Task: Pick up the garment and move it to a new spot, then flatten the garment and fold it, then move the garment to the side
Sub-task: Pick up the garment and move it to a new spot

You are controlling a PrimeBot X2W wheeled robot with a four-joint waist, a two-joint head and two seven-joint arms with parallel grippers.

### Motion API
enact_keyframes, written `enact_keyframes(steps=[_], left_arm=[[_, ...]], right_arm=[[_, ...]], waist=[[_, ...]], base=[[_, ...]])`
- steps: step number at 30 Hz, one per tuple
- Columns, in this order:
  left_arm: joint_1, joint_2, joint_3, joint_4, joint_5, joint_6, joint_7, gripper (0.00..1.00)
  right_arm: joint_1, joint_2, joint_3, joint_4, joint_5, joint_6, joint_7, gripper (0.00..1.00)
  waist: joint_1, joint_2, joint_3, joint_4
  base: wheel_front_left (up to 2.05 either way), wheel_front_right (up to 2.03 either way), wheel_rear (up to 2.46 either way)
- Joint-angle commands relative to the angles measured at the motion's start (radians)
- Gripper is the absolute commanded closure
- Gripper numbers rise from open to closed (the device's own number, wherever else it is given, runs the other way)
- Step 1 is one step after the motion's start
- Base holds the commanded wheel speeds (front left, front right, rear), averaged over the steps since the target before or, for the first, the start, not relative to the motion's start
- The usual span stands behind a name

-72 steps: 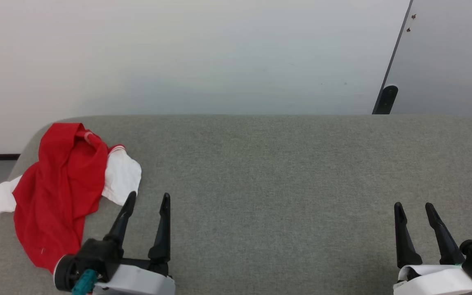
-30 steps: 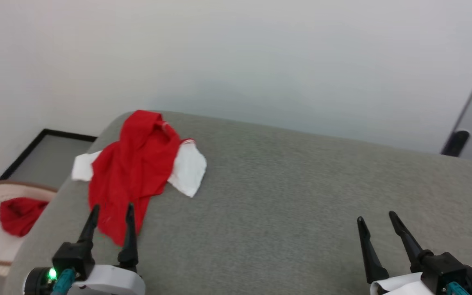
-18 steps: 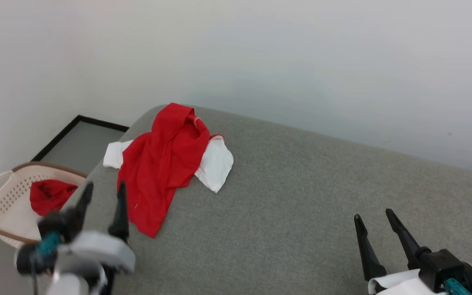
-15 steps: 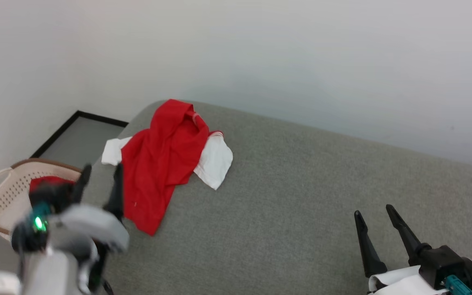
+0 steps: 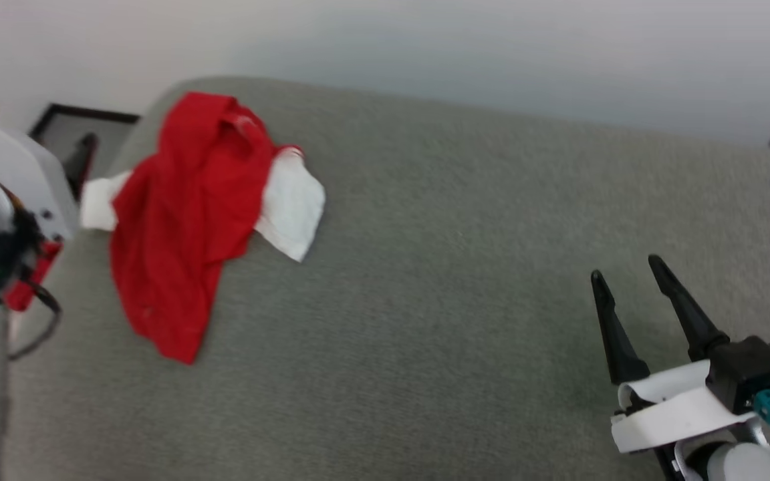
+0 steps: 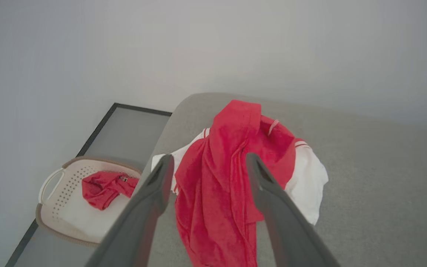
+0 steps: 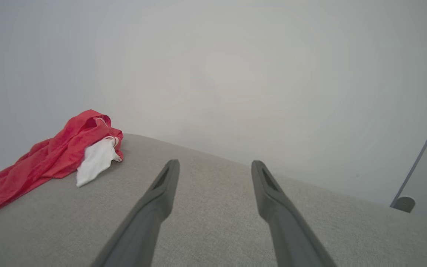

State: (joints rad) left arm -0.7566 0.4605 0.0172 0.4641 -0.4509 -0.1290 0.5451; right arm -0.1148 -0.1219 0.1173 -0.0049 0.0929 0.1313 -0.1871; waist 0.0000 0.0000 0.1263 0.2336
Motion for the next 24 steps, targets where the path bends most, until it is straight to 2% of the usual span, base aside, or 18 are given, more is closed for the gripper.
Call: enact_keyframes(steps=[1,4,9,18,24], left_arm=[[-0.042,0.028,-0.015,0.025,-0.009,-0.002,0.047,0.0],[-0.083,0.054,-0.021,0.056,-0.019,-0.002,0.1,0.0],[-0.149,0.097,-0.041,0.133,-0.043,-0.002,0.251,0.0],[-0.212,0.136,-0.052,0.25,-0.053,0.056,0.447,0.0],[-0.21,0.163,-0.059,0.291,-0.047,0.092,0.527,0.0]], right_arm=[[-0.031,-0.009,0.007,-0.01,0.002,-0.001,0.0,0.0],[-0.047,-0.011,0.014,-0.017,0.008,-0.001,0.0,0.0],[-0.079,-0.008,0.027,-0.03,0.014,-0.001,0.0,0.0],[-0.125,-0.002,0.046,-0.046,0.033,-0.001,-0.002,0.0],[-0.148,0.004,0.059,-0.056,0.043,-0.001,0.006,0.0]], waist=[[0.0,0.0,0.151,-0.129],[0.0,0.0,0.185,-0.155],[0.0,0.0,0.261,-0.212],[0.0,0.0,0.366,-0.278],[0.0,0.0,0.41,-0.305]], base=[[0.0,0.0,0.0],[0.0,0.0,0.0],[0.0,0.0,0.0],[0.0,0.0,0.0],[0.0,0.0,0.0]])
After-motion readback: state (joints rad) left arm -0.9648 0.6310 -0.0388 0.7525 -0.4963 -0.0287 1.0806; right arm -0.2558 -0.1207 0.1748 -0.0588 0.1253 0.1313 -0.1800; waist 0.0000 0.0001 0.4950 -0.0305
